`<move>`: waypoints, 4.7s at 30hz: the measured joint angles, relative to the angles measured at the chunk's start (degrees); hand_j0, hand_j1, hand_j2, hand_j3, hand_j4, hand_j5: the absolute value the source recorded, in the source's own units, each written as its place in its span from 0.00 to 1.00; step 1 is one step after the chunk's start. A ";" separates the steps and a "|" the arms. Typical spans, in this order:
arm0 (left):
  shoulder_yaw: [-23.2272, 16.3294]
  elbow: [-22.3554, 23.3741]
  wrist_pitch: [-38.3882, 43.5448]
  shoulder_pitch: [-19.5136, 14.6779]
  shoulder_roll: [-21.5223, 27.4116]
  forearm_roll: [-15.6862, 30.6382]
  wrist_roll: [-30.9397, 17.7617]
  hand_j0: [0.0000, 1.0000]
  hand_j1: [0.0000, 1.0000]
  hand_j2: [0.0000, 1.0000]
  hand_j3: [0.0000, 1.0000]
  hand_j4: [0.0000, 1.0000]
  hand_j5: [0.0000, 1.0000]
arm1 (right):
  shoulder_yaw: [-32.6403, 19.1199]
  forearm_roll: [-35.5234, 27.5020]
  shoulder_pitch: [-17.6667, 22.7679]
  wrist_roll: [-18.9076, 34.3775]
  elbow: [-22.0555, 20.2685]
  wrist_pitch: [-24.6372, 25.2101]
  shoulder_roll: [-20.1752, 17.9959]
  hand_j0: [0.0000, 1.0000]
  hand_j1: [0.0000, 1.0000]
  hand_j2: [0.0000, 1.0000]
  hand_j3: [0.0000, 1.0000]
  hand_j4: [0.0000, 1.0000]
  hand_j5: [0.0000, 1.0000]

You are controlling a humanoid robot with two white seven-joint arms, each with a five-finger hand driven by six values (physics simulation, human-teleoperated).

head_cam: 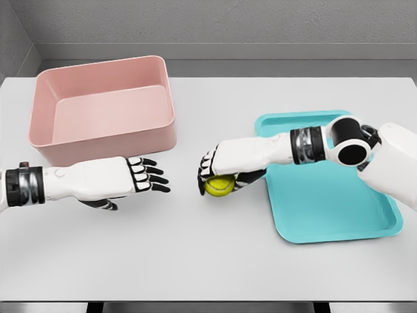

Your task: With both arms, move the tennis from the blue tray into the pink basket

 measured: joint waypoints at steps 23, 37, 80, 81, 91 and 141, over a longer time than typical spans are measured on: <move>0.28 0.00 0.00 0.53 3.12 -0.14 0.32 1.00 1.00 1.00 1.00 1.00 1.00 | 5.90 1.06 -2.02 -0.05 12.04 0.09 11.57 0.89 0.89 0.89 0.89 0.89 0.89; 1.13 0.00 0.00 0.97 5.76 -0.14 0.63 1.00 1.00 1.00 1.00 1.00 1.00 | 4.53 0.10 -5.62 -0.49 11.68 0.69 7.48 1.00 1.00 1.00 1.00 1.00 1.00; -0.87 2.59 0.01 -3.08 -11.88 -6.34 2.17 1.00 1.00 1.00 1.00 1.00 1.00 | -22.46 -0.87 8.44 -0.90 19.09 0.05 -14.14 1.00 1.00 1.00 1.00 1.00 1.00; -0.88 3.18 0.01 -3.08 -12.29 -6.49 2.17 1.00 1.00 1.00 1.00 1.00 1.00 | -22.51 -0.86 8.44 -0.90 19.09 0.04 -14.13 1.00 1.00 1.00 1.00 1.00 1.00; -1.95 6.55 0.01 -2.90 -15.89 -6.99 2.14 1.00 1.00 1.00 1.00 1.00 1.00 | -23.02 -0.84 8.61 -0.90 19.09 0.04 -14.13 1.00 1.00 1.00 1.00 1.00 1.00; -3.53 11.64 0.01 -2.37 -18.71 -8.08 2.69 1.00 1.00 1.00 1.00 1.00 1.00 | -27.99 -0.89 9.67 -0.84 21.03 0.05 -14.17 1.00 1.00 1.00 1.00 1.00 1.00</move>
